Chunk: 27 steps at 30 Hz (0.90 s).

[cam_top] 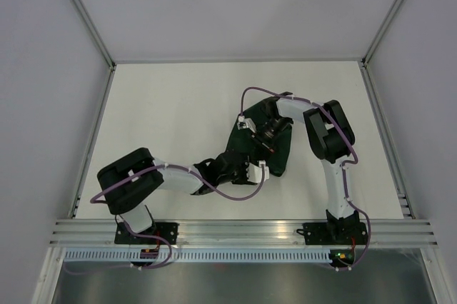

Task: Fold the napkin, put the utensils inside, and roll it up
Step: Roll the napkin with the utensil

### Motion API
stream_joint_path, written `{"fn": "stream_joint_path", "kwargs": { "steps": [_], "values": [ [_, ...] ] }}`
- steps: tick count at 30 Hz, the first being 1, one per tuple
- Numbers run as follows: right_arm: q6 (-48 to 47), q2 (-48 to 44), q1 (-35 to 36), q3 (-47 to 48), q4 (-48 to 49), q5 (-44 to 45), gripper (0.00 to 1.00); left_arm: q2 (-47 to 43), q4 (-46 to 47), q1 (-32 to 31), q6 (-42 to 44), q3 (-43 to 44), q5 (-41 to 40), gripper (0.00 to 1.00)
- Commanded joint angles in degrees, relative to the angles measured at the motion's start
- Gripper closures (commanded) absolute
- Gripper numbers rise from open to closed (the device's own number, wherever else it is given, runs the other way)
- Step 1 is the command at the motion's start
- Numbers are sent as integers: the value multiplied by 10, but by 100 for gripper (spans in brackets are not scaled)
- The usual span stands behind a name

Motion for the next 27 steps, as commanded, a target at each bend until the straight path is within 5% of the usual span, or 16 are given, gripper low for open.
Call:
{"fn": "stream_joint_path", "kwargs": {
  "steps": [1, 12, 27],
  "values": [
    [-53, 36, -9, -4, 42, 89, 94, 19, 34, -4, 55, 21, -12, 32],
    [-57, 38, -12, 4, 32, 88, 94, 77, -32, -4, 78, 60, 17, 38],
    [-59, 41, -16, 19, 19, 83, 93, 134, -229, 1, 26, 179, 89, 98]
  ]
}}
